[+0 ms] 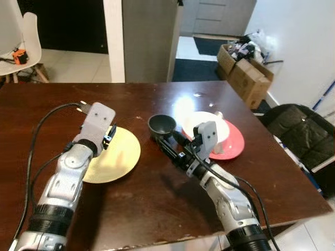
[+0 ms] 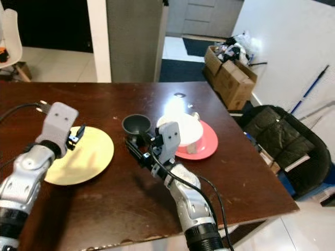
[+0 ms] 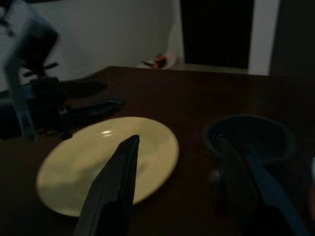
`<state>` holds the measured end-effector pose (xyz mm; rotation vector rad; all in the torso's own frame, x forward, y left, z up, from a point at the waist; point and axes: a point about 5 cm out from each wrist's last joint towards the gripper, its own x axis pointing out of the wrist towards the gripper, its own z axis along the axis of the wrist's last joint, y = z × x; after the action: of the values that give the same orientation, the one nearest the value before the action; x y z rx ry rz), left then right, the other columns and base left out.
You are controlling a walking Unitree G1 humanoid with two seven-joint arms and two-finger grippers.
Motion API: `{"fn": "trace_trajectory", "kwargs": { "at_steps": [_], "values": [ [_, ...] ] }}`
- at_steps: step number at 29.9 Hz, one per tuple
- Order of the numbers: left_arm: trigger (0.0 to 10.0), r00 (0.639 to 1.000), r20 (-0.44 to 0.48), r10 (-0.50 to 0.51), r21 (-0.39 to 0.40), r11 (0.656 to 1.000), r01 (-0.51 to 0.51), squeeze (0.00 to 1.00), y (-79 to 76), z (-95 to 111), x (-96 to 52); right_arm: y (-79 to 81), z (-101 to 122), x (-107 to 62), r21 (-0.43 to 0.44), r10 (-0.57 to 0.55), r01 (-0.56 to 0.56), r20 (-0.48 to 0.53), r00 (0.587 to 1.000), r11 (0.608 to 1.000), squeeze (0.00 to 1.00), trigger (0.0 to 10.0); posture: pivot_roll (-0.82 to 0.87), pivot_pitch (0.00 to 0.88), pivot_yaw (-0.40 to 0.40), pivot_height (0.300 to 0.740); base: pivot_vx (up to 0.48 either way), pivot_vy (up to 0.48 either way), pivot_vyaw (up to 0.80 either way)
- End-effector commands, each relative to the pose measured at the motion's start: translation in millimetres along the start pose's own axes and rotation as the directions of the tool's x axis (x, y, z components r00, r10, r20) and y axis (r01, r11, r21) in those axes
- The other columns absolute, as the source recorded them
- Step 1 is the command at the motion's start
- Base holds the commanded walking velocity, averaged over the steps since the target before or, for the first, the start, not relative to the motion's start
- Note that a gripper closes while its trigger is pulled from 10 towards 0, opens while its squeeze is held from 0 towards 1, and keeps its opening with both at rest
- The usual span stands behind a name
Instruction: Setting the table
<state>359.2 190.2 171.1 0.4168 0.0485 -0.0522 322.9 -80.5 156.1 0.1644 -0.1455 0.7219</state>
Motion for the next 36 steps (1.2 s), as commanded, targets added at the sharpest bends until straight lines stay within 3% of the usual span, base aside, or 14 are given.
{"fn": "trace_trajectory", "kwargs": {
  "at_steps": [1,8,11,19,21,22,24,26,30,32,33,36],
  "values": [
    [10.0,0.996,-0.083,0.023,0.002,1.000,-0.023,0.00,-3.3,-18,4.3,-3.4,4,0.3,0.005,-0.016,0.016,0.012,1.000,1.000,0.00,10.0,0.11,0.006,0.007,0.740,0.000,0.000,0.00],
    [10.0,0.983,-0.172,0.057,0.012,0.998,-0.056,0.00,1.8,-50,-7.6,-5.9,7,-4.4,0.003,-0.039,0.039,0.019,0.999,0.999,0.00,10.0,0.11,0.018,0.013,0.740,0.000,0.000,0.00],
    [10.0,0.971,-0.237,0.018,0.017,1.000,-0.014,0.00,-7.4,-71,-17.4,-6.6,6,-5.8,0.001,-0.043,0.043,0.014,0.999,0.999,0.00,10.0,0.11,0.024,0.012,0.740,0.000,0.000,0.00],
    [10.0,0.954,-0.295,-0.053,-0.005,0.999,0.054,0.00,-27.7,-92,-38.8,-8.7,9,-6.1,-0.001,-0.051,0.051,0.017,0.999,0.999,0.00,10.0,0.10,0.032,0.009,0.740,0.000,0.000,0.00],
    [10.0,0.943,-0.299,-0.146,-0.042,0.989,0.140,0.00,-39.1,-95,-46.7,-8.7,9,-6.9,-0.001,-0.051,0.051,0.014,0.999,0.999,0.00,10.0,0.10,0.037,0.008,0.740,0.000,0.000,0.00],
    [10.0,0.935,-0.270,-0.229,-0.051,0.973,0.223,0.00,-49.5,-91,-51.2,-8.8,8,-7.2,-0.002,-0.051,0.051,0.011,0.999,0.999,0.00,10.0,0.10,0.037,0.007,0.740,0.000,0.000,0.00],
    [10.0,0.926,-0.247,-0.284,-0.054,0.959,0.280,0.00,-56.6,-88,-54.5,-9.0,8,-7.5,-0.002,-0.051,0.051,0.009,0.999,0.999,0.00,10.0,0.10,0.038,0.006,0.740,0.000,0.000,0.00],
    [10.0,0.926,-0.247,-0.284,-0.054,0.959,0.280,0.00,-56.6,-88,-54.5,-9.0,8,-7.5,-0.002,-0.051,0.051,0.009,0.999,0.999,0.00,10.0,0.10,0.038,0.006,0.740,0.000,0.000,0.00],
    [10.0,0.895,-0.095,-0.435,0.063,0.895,0.442,0.00,-88.1,-57,-59.7,-9.2,8,-5.8,-0.003,-0.049,0.049,0.003,0.999,0.999,0.00,10.0,0.10,0.039,0.006,0.740,0.000,0.000,0.00],
    [10.0,0.887,-0.064,-0.457,0.073,0.885,0.461,0.00,-94.8,-49,-58.9,-9.4,7,-5.0,-0.004,-0.049,0.049,0.002,0.999,0.999,0.00,10.0,0.09,0.038,0.005,0.740,0.000,0.000,0.00],
    [10.0,0.875,-0.021,-0.484,0.085,0.871,0.484,0.00,-106.8,-35,-56.6,-9.7,7,-3.9,-0.004,-0.050,0.050,-0.002,0.999,0.999,0.00,10.0,0.09,0.037,0.005,0.740,0.000,0.000,0.00],
    [10.0,0.851,0.010,-0.525,0.085,0.848,0.523,0.00,-127.8,-23,-52.0,-9.8,6,-3.1,-0.004,-0.051,0.051,-0.005,0.999,0.999,0.00,10.0,0.09,0.034,0.006,0.740,0.000,0.000,0.00]
  ]
}}
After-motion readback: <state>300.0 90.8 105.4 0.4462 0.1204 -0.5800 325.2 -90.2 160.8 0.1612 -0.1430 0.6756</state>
